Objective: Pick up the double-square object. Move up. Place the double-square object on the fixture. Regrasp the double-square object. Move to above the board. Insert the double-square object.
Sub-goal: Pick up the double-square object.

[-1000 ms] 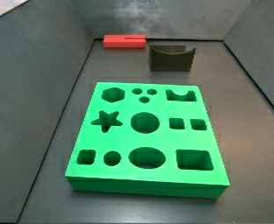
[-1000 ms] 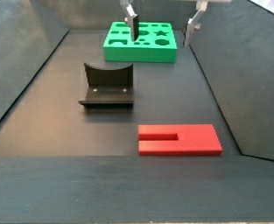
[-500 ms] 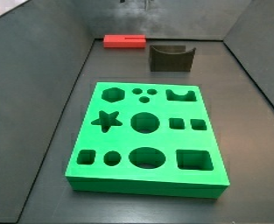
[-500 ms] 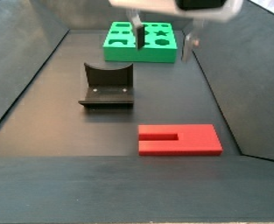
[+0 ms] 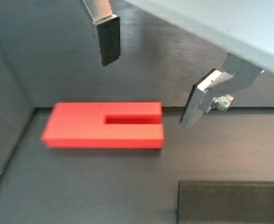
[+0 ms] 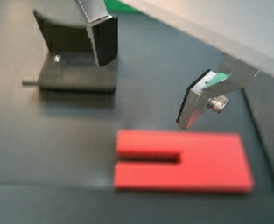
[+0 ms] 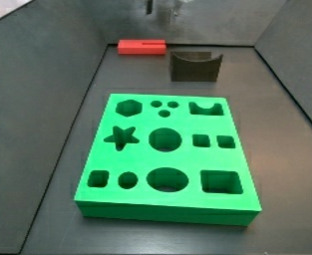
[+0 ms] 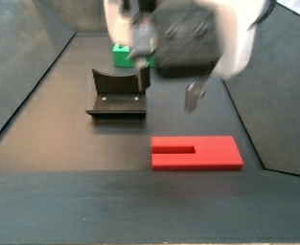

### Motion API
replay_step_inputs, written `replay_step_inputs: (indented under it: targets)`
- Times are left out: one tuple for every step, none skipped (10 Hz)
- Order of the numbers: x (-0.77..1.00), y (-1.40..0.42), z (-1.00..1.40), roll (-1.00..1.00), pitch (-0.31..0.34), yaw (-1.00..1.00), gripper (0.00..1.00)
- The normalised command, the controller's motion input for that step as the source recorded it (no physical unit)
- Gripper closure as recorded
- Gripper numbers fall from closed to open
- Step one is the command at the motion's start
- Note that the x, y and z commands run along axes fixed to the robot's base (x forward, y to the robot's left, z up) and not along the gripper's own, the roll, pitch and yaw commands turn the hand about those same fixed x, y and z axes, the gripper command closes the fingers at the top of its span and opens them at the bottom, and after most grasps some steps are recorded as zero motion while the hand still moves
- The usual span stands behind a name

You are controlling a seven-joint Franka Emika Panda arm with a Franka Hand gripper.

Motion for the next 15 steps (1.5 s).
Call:
replay_step_inputs:
  targets:
    - [0.21, 0.47, -0.49, 0.00, 0.011, -0.55, 0.00]
    - [0.00, 0.56, -0.62, -0.09, 0.034, -0.31, 0.00]
    - [0.00, 0.38, -0.85, -0.12, 0.000, -0.53, 0.00]
    - [-0.13, 0.03, -0.76, -0.14, -0.079, -0.81, 0.00]
    - [-0.17, 0.00, -0.73, -0.15, -0.099, -0.90, 0.00]
    - [-0.11, 0.00, -0.49, -0.26, -0.141, -0.71, 0.00]
    - [0.01, 0.12, 0.00, -0.07, 0.000, -0.04, 0.00]
    - [0.04, 0.00, -0.23, -0.10, -0.037, -0.06, 0.00]
    - [-0.16, -0.10, -0.73, -0.11, -0.217, -0.45, 0.00]
    - [-0.23, -0.17, -0.72, -0.14, -0.191, -0.65, 0.00]
    - [-0.24, -0.21, -0.71, -0.17, -0.186, -0.71, 0.00]
    - [-0.21, -0.19, -0.66, -0.18, -0.197, -0.75, 0.00]
    - [-0.16, -0.12, -0.42, -0.22, -0.279, -0.83, 0.00]
    - [-0.12, -0.07, -0.31, -0.22, -0.320, -0.88, 0.00]
    - [-0.09, -0.07, -0.31, -0.20, -0.311, -0.91, 0.00]
